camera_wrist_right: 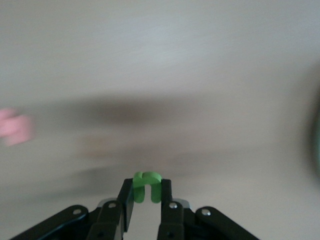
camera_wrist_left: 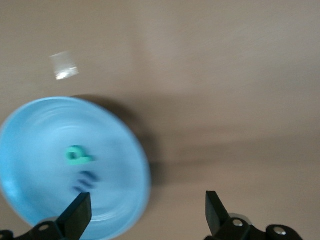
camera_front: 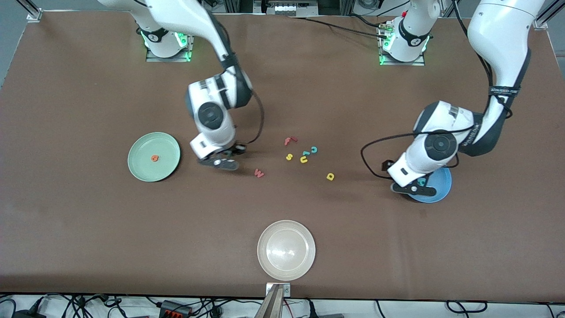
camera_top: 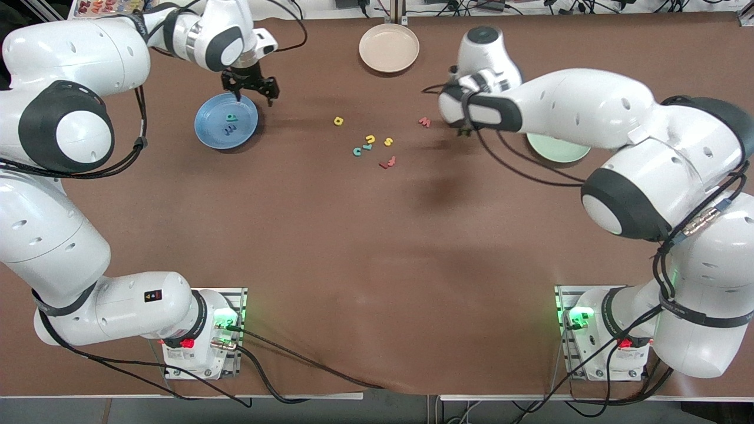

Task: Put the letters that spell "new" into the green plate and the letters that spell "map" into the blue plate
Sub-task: 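Release m with the left gripper while the right gripper releases n on green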

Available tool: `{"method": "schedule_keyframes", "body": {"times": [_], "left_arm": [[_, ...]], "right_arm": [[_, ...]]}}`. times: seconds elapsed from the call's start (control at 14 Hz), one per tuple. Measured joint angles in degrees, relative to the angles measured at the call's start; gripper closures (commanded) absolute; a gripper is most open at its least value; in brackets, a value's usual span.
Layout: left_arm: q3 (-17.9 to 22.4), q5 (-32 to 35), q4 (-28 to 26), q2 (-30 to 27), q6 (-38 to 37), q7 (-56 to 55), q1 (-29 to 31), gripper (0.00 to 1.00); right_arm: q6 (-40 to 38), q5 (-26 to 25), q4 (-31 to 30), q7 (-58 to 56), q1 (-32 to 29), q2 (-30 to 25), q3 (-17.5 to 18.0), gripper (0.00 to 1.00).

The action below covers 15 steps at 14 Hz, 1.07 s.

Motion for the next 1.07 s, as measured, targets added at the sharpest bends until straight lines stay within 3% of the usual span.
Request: {"method": "schedule_keyframes", "body": {"times": [0.21, 0.43, 0.64, 0.71, 0.93, 1.0, 1.07], "left_arm": [[-1.45, -0.32, 0.88, 1.24, 2.06, -2.50, -5.65, 0.00], [-1.38, -0.34, 1.14, 4.43, 7.83, -5.52, -11.34, 0.00], [-1.01, 3.70, 1.17, 9.20, 14.52, -5.32, -12.84, 0.00], [-0.96, 7.21, 1.19, 10.38, 15.16, -5.40, -13.21, 0.06], [-0.95, 13.52, 1.25, 12.05, 16.49, -5.38, -13.89, 0.10], [-0.95, 14.35, 1.25, 12.30, 17.32, -5.30, -14.10, 0.10], [-0.93, 15.43, 1.25, 12.52, 18.05, -5.29, -14.26, 0.11]], "right_arm": [[-9.44, 0.01, -0.06, -11.53, -5.04, -0.37, -5.35, 0.91], [-14.93, 0.01, -0.57, -18.17, -5.80, -1.84, -9.90, 0.91], [-14.68, 0.01, -3.09, -19.55, -6.08, -2.00, -10.36, 0.89], [-14.12, 0.01, -3.77, -19.67, -6.21, -1.80, -10.36, 0.88], [-10.81, 0.01, -5.44, -20.91, -6.71, -0.33, -10.34, 0.81], [-9.89, 0.01, -5.77, -21.18, -6.81, 0.27, -10.34, 0.59], [-9.28, 0.01, -5.94, -21.35, -6.85, 0.87, -10.33, 0.03]]}}
